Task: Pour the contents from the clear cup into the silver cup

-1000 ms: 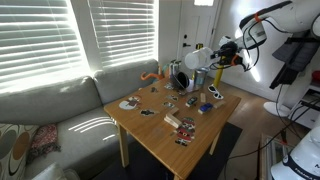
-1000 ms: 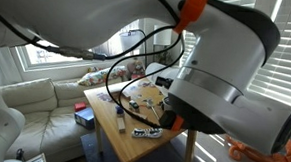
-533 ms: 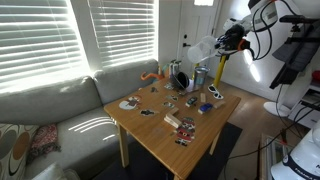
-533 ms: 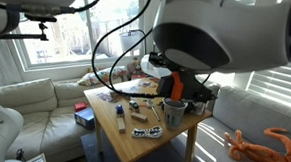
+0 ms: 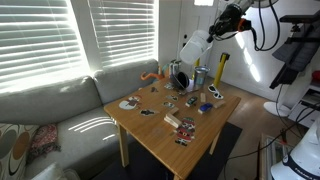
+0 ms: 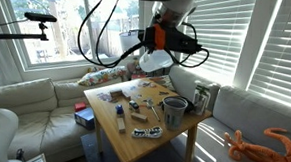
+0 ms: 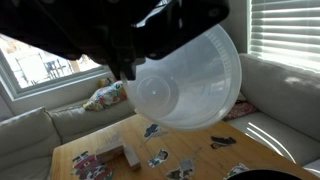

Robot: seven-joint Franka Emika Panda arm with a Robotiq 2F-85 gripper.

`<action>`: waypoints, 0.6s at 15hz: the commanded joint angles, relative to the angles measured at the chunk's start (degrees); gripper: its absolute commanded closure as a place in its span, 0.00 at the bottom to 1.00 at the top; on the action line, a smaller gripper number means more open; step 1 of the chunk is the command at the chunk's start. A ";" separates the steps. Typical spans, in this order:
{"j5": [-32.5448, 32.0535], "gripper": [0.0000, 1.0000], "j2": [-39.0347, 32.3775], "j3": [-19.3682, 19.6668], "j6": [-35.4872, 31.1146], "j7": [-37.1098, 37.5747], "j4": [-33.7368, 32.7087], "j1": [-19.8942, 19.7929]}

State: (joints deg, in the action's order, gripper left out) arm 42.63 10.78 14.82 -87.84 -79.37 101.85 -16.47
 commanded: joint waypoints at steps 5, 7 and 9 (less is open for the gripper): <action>-22.95 0.99 0.48 -8.88 -10.67 16.99 -3.28 9.17; -28.11 0.99 -0.36 -10.54 -11.76 20.14 -3.78 11.29; -32.49 0.99 -1.36 -11.91 -12.36 22.62 -4.36 13.09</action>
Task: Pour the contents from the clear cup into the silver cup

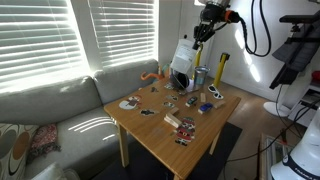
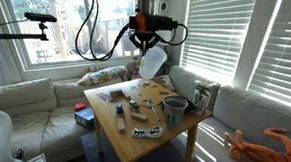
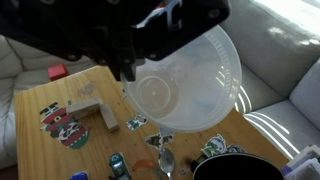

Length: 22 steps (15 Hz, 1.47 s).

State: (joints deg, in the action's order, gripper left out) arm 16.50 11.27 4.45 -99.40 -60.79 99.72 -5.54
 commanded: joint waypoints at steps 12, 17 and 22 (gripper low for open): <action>-15.28 0.96 -6.48 -4.70 -5.56 9.45 -1.55 6.79; -14.93 0.99 -6.29 -4.45 -6.10 9.18 -1.21 6.74; -14.86 0.99 -7.56 -6.23 -10.96 9.05 0.77 8.42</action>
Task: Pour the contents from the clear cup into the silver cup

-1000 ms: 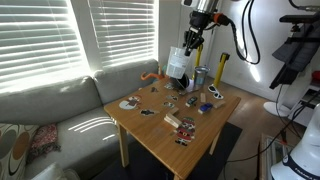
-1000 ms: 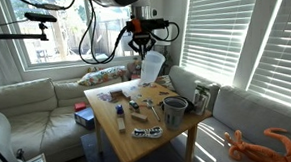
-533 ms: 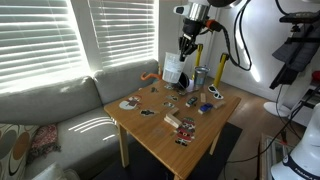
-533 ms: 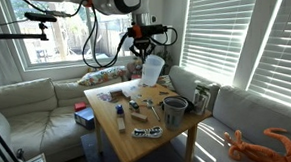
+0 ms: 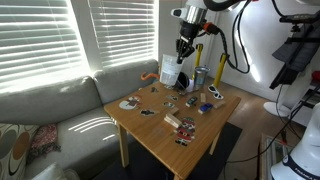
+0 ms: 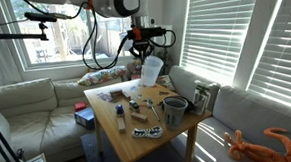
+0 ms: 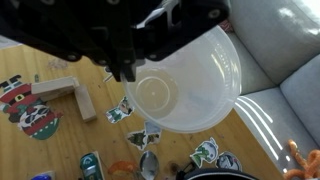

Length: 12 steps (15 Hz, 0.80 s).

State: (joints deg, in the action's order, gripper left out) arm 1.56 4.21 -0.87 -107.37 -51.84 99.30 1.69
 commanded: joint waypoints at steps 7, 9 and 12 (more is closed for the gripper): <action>-3.85 0.99 -3.59 -3.31 -3.35 2.33 2.26 2.81; -6.77 0.99 -4.11 -3.57 -2.95 3.85 2.58 2.77; -11.17 0.99 -5.05 -3.92 -2.99 6.92 2.88 2.94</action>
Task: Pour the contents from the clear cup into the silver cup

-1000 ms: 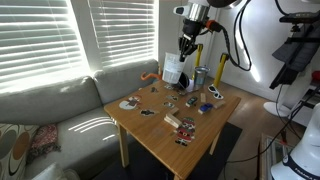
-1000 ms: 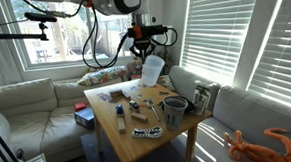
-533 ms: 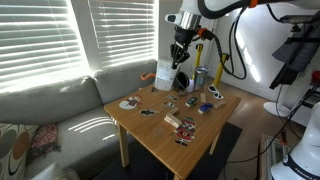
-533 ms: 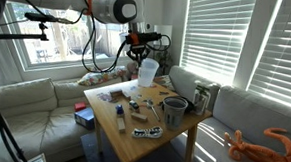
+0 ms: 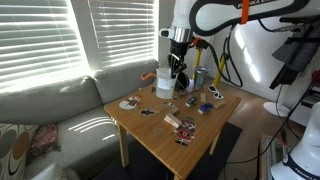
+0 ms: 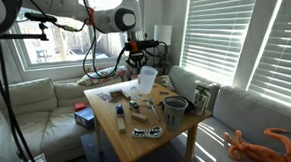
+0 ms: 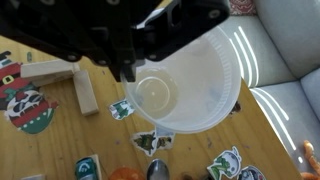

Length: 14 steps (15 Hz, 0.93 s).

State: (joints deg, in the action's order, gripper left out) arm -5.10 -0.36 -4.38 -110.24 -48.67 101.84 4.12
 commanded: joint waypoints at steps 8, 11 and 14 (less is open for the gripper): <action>-5.70 0.70 -2.34 -1.58 0.13 5.36 0.05 0.82; -5.98 0.59 -0.55 -1.24 0.42 5.93 0.77 0.45; -5.86 0.37 2.80 -0.44 0.34 6.10 1.91 -0.13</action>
State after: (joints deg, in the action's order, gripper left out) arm -9.84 -1.80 -5.46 -110.22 -43.77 101.86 4.34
